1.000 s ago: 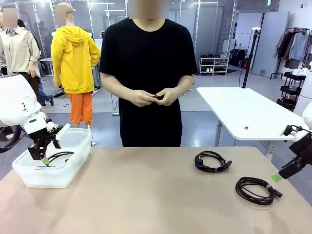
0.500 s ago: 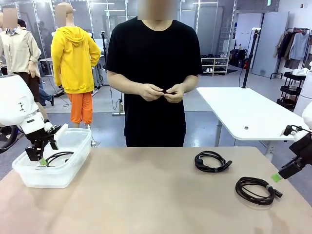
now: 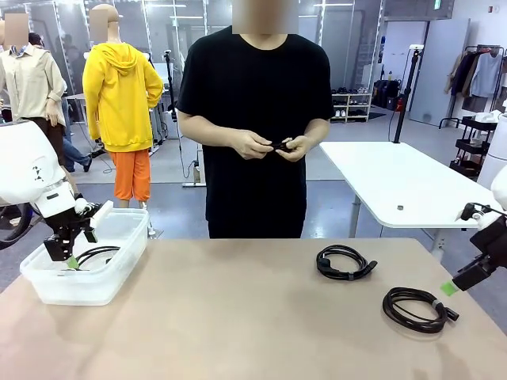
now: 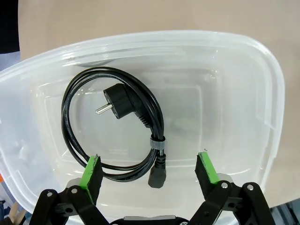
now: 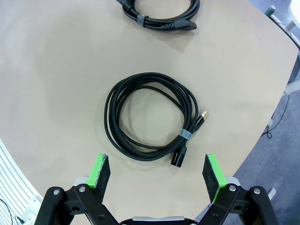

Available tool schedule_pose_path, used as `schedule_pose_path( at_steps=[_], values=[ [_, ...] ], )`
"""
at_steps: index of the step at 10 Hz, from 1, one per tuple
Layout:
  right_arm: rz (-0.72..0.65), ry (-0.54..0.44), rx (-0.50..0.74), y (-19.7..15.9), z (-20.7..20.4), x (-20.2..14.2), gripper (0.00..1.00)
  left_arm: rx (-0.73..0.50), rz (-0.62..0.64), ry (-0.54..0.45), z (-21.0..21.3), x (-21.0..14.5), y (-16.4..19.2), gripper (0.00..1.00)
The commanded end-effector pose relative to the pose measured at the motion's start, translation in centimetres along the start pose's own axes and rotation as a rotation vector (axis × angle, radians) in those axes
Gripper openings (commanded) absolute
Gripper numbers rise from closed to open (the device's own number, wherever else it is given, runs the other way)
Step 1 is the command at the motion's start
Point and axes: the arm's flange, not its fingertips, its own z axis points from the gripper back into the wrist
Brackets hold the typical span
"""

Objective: Organize and store the cables.
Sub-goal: Place the Power Cable into the Organizing box.

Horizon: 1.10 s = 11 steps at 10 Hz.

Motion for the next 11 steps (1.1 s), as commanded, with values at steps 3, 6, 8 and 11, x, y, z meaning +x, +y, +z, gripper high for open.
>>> schedule_pose_path(
  at_steps=[3,6,8,11],
  values=[
    [-0.026,-0.003,0.002,0.1,-0.1,0.1,1.00,-0.026,0.028,-0.147,1.6,0.0,1.1,1.00],
    [-0.026,-0.003,0.002,0.1,-0.1,0.1,1.00,0.010,0.148,-0.239,7.3,-0.5,-1.6,1.00],
    [-0.026,-0.003,0.002,0.1,-0.1,0.1,1.00,0.004,0.239,-0.376,8.7,-1.2,-4.8,1.00],
    [-0.026,-0.003,0.002,0.1,-0.1,0.1,1.00,0.094,0.210,-0.515,11.4,-0.8,-11.6,1.00]
  ],
)
